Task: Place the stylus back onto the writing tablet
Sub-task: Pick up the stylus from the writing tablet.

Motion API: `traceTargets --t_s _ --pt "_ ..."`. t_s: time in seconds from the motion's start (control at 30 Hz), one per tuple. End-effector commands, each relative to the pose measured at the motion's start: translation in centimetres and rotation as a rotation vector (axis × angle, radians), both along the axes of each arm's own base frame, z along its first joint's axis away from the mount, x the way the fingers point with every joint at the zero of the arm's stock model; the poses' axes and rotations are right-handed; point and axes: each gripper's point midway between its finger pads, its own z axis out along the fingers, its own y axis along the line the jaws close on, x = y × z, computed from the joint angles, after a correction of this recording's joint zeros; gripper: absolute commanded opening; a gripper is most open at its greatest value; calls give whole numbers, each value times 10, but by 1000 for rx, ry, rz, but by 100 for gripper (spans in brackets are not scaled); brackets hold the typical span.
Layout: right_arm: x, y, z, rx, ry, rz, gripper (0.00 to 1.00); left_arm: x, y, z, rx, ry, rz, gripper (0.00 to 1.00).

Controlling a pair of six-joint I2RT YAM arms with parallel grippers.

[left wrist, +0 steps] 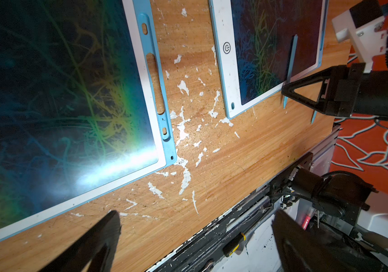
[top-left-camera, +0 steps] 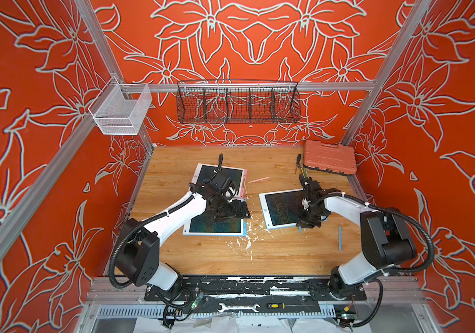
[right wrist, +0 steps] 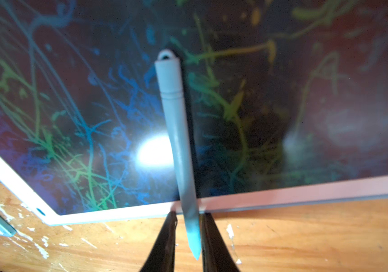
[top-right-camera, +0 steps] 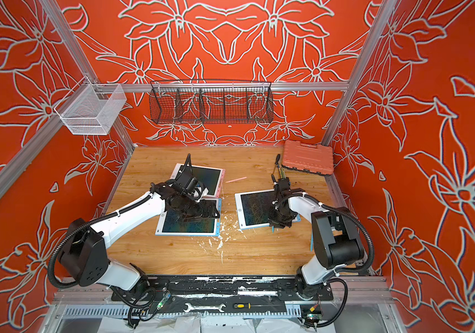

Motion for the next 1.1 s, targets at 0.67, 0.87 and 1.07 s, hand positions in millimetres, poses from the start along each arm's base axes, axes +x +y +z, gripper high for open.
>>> traceTargets --t_s 0.67,0.87,1.07 --pt "-13 -4 -9 -24 54 29 6 -3 2 1 5 0 7 98" --pt "-15 -5 -9 -31 53 26 4 -4 2 1 8 -1 7 98" --pt "-14 -4 -5 -34 38 34 0 -4 3 1 11 -3 6 98"
